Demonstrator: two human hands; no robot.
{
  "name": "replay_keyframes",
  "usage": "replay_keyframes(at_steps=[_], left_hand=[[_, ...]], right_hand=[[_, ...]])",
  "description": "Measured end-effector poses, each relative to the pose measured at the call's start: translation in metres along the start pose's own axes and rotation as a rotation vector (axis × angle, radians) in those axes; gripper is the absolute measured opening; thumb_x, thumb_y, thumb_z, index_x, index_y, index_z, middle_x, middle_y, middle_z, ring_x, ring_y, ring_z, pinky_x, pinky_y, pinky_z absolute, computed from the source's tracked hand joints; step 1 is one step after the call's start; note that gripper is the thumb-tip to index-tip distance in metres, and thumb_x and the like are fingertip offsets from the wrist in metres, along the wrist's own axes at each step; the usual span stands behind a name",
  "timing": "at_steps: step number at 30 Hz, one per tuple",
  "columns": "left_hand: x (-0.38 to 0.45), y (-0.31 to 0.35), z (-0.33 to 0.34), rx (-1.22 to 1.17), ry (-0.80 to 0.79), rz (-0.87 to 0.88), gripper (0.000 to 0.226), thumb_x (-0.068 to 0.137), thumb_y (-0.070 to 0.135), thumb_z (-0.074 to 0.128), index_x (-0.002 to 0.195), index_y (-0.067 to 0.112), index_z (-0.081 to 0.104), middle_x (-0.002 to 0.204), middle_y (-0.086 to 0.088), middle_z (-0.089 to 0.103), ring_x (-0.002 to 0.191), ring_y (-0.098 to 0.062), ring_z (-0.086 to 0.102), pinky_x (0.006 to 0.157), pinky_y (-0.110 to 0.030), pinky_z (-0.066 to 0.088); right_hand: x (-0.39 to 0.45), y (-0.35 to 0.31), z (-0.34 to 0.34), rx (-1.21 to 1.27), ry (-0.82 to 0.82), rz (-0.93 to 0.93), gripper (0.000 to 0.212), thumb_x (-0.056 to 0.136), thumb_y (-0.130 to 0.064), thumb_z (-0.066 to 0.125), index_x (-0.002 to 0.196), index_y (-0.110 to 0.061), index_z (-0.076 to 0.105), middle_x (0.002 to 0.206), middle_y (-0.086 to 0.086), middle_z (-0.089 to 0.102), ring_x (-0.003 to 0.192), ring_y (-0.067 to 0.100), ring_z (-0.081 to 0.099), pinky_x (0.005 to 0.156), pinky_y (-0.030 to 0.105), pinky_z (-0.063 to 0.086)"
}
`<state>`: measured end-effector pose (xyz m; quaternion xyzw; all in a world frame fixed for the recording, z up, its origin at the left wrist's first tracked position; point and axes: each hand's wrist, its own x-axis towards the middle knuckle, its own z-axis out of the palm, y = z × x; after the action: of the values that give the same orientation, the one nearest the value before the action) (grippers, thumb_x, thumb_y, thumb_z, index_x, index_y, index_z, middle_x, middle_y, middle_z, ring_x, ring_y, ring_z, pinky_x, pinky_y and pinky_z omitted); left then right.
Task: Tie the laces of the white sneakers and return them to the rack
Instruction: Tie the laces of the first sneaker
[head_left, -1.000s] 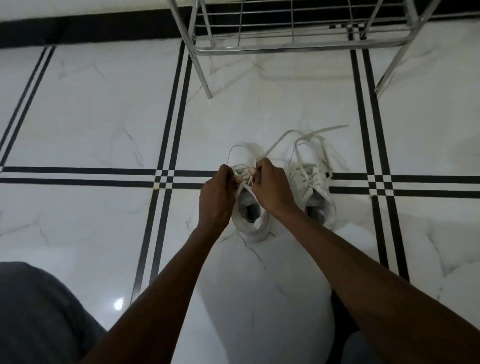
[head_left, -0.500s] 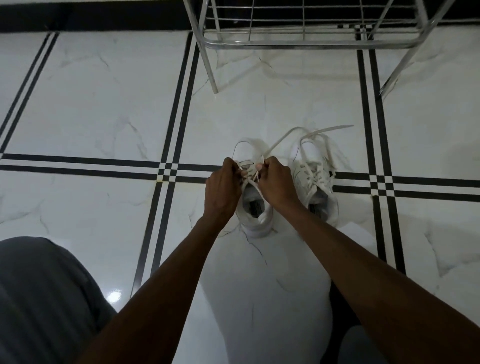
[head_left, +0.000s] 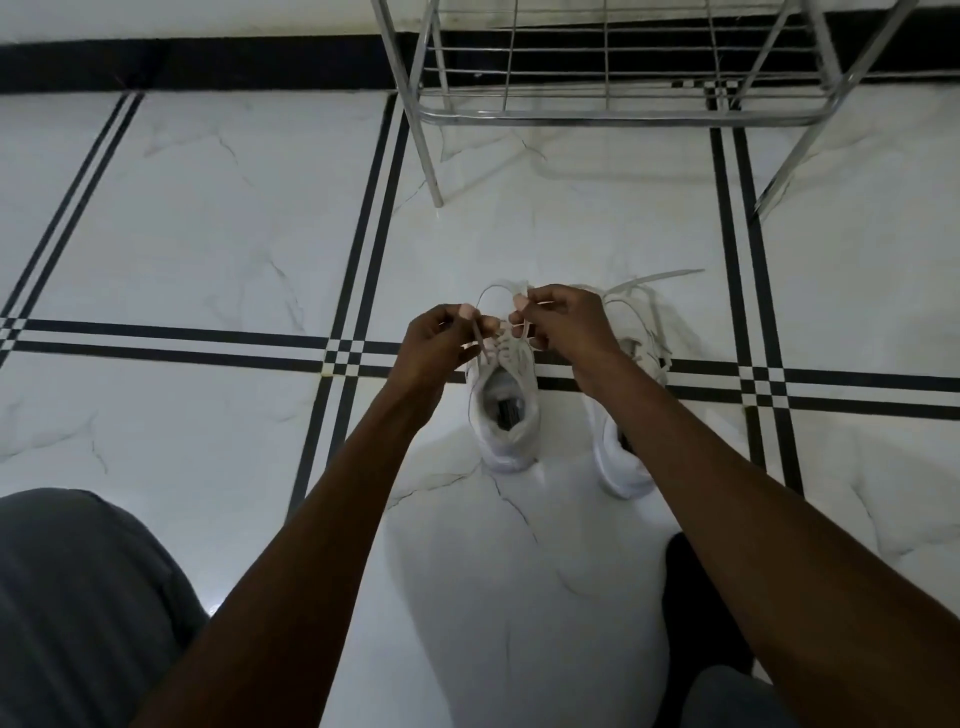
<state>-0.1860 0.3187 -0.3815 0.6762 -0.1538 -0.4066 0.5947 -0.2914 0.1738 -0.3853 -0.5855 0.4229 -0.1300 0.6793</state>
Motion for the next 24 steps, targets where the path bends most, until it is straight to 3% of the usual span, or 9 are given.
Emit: replay_keyframes(at_steps=[3, 8, 11, 15, 18, 21, 24], left_hand=[[-0.005, 0.005, 0.001, -0.064, -0.016, -0.043, 0.022, 0.106, 0.026, 0.053, 0.108, 0.008, 0.067, 0.093, -0.005, 0.076, 0.092, -0.013, 0.074, 0.084, -0.025, 0.059], [-0.009, 0.004, -0.011, 0.048, -0.121, -0.136, 0.022, 0.104, 0.026, 0.057, 0.11, 0.012, 0.073, 0.085, -0.002, 0.075, 0.102, -0.023, 0.069, 0.108, -0.045, 0.051], [-0.016, 0.007, -0.013, 0.002, -0.237, -0.224, 0.023, 0.107, 0.016, 0.049, 0.118, 0.009, 0.069, 0.089, 0.002, 0.078, 0.106, -0.022, 0.07, 0.107, -0.037, 0.053], [-0.021, 0.012, -0.022, -0.065, -0.333, -0.259, 0.037, 0.106, 0.01, 0.049, 0.14, 0.018, 0.061, 0.1, -0.008, 0.076, 0.111, -0.029, 0.07, 0.105, -0.044, 0.054], [-0.02, 0.017, -0.028, -0.124, -0.273, -0.176, 0.03, 0.106, 0.014, 0.049, 0.132, 0.012, 0.064, 0.1, -0.007, 0.073, 0.108, -0.028, 0.069, 0.112, -0.053, 0.048], [-0.016, 0.028, -0.035, -0.189, -0.161, -0.108, 0.029, 0.107, 0.019, 0.049, 0.129, 0.008, 0.065, 0.111, -0.006, 0.077, 0.111, -0.022, 0.071, 0.112, -0.048, 0.048], [-0.015, 0.036, -0.034, -0.256, -0.163, -0.098, 0.038, 0.107, 0.021, 0.049, 0.141, 0.004, 0.056, 0.091, -0.004, 0.073, 0.095, -0.021, 0.072, 0.11, -0.049, 0.05]], right_hand=[[-0.001, -0.001, 0.002, -0.035, -0.041, 0.008, 0.002, 0.091, -0.022, 0.072, 0.093, -0.021, 0.074, 0.089, 0.004, 0.08, 0.072, 0.01, 0.072, 0.068, 0.028, 0.057], [-0.002, 0.002, 0.009, -0.092, -0.006, 0.003, 0.004, 0.094, -0.02, 0.068, 0.091, -0.018, 0.068, 0.082, 0.006, 0.078, 0.069, 0.016, 0.074, 0.075, 0.042, 0.062], [-0.002, 0.003, 0.012, -0.101, 0.001, 0.029, 0.008, 0.098, -0.023, 0.06, 0.094, -0.016, 0.061, 0.078, 0.004, 0.075, 0.07, 0.02, 0.075, 0.075, 0.047, 0.06], [-0.004, 0.004, 0.015, -0.127, -0.032, 0.054, 0.011, 0.101, -0.024, 0.055, 0.102, -0.013, 0.057, 0.076, 0.004, 0.072, 0.071, 0.025, 0.077, 0.078, 0.056, 0.061], [-0.006, 0.003, 0.015, -0.138, -0.041, 0.061, 0.011, 0.102, -0.022, 0.055, 0.103, -0.011, 0.056, 0.076, 0.006, 0.071, 0.07, 0.025, 0.076, 0.074, 0.056, 0.062], [-0.007, -0.001, 0.014, -0.139, -0.039, 0.061, 0.009, 0.099, -0.021, 0.061, 0.094, -0.014, 0.059, 0.079, 0.009, 0.074, 0.074, 0.03, 0.078, 0.072, 0.055, 0.064], [-0.007, -0.003, 0.011, -0.135, -0.048, 0.07, 0.01, 0.096, -0.019, 0.066, 0.089, -0.014, 0.062, 0.08, 0.013, 0.075, 0.075, 0.032, 0.078, 0.073, 0.054, 0.064]])
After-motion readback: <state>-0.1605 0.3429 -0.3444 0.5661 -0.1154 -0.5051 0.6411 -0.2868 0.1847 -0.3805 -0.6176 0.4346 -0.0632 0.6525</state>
